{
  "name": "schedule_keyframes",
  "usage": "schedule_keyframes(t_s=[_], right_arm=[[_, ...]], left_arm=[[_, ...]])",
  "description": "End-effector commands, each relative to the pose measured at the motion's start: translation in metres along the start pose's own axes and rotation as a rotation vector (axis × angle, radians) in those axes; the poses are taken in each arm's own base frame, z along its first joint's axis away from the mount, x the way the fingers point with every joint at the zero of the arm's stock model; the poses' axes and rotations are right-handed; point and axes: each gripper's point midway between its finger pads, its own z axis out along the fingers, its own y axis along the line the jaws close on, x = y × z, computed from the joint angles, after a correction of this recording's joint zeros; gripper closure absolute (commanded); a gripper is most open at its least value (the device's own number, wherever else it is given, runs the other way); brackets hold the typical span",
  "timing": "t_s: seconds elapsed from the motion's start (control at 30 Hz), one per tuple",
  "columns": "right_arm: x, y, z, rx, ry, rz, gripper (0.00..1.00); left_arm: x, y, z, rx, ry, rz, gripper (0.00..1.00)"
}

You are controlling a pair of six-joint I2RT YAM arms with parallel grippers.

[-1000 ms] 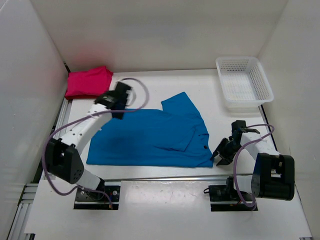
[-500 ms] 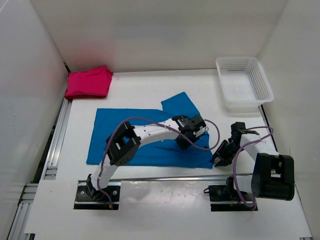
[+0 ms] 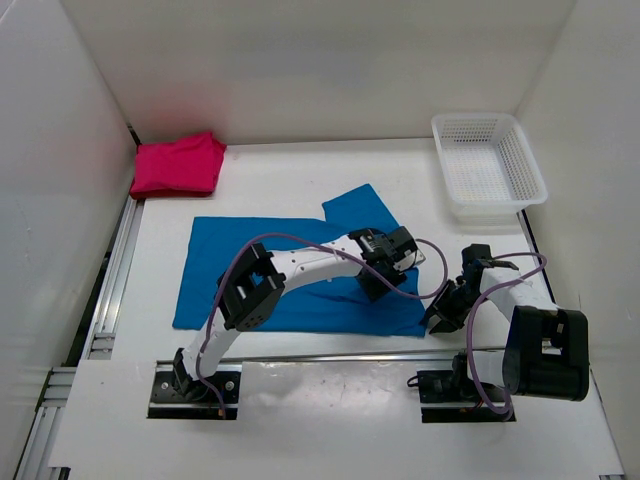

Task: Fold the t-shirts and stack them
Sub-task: Fold the flattened tshirt in 1/3 of the way

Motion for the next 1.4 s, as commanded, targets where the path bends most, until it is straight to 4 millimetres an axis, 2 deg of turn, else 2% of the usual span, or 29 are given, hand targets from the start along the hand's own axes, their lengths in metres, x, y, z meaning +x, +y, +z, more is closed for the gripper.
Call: schedule_keyframes(t_s=[0.0,0.03,0.2,0.33,0.5,0.53,0.6,0.7,0.77,0.83,0.87,0.97,1.0,1.07,1.1,1.2,1.27,1.3,1.37], right_arm=[[-0.004,-0.011,0.009,0.045,-0.019,-0.038,0.58],[-0.004,-0.011,0.009,0.045,-0.019,-0.038,0.58],[-0.005,-0.011,0.010,0.045,-0.019,-0.047,0.58],[-0.006,-0.009,0.010,0.032,-0.021,-0.050,0.58],[-0.002,-0.012,0.013,0.042,-0.005,-0.044,0.58],[-0.002,-0.012,0.013,0.042,-0.005,-0.044,0.58],[-0.004,-0.011,0.013,0.038,-0.013,-0.047,0.58],[-0.003,-0.010,0.013,0.030,-0.008,-0.047,0.68],[-0.001,-0.012,0.015,0.035,-0.001,-0.044,0.83],[-0.001,-0.012,0.015,0.035,0.000,-0.044,0.96],[-0.001,-0.012,0.015,0.035,0.000,-0.044,0.99],[-0.001,-0.012,0.015,0.035,0.000,-0.044,1.00],[-0.001,-0.012,0.015,0.035,0.000,-0.044,1.00],[-0.001,-0.012,0.015,0.035,0.000,-0.044,1.00],[-0.001,-0.012,0.015,0.035,0.000,-0.044,1.00],[0.000,-0.013,0.016,0.039,0.007,-0.041,1.00],[-0.001,-0.014,0.016,0.047,0.002,-0.041,1.00],[-0.001,-0.014,0.016,0.047,0.002,-0.041,1.00],[-0.001,-0.014,0.016,0.047,0.002,-0.041,1.00]], left_arm=[[-0.012,-0.013,-0.022,0.057,-0.045,0.008,0.37],[-0.005,-0.014,-0.019,0.057,-0.025,0.010,0.37],[0.006,-0.012,0.002,0.036,0.027,0.014,0.38],[0.004,-0.011,0.008,0.026,0.029,0.014,0.45],[0.002,-0.008,0.009,0.006,0.027,0.014,0.68],[0.002,-0.008,0.009,0.006,0.027,0.014,0.81],[0.002,-0.005,0.009,-0.010,0.027,0.014,0.90],[0.000,0.009,0.006,-0.040,0.018,-0.006,0.90],[-0.006,0.013,0.000,-0.054,-0.001,-0.009,0.90],[-0.011,0.026,-0.008,-0.074,-0.021,-0.032,0.90],[-0.013,0.033,-0.014,-0.088,-0.034,-0.042,0.90],[-0.013,0.042,-0.022,-0.107,-0.046,-0.056,0.90],[-0.011,0.054,-0.025,-0.117,-0.047,-0.080,0.90],[-0.008,0.063,-0.027,-0.124,-0.044,-0.097,0.88],[-0.002,0.071,-0.024,-0.130,-0.028,-0.112,0.87],[0.001,0.083,-0.024,-0.140,-0.024,-0.137,0.86],[0.006,0.092,-0.021,-0.138,-0.013,-0.159,0.80],[0.006,0.090,-0.021,-0.127,-0.014,-0.159,0.67],[0.009,0.092,-0.021,-0.117,-0.004,-0.166,0.58]])
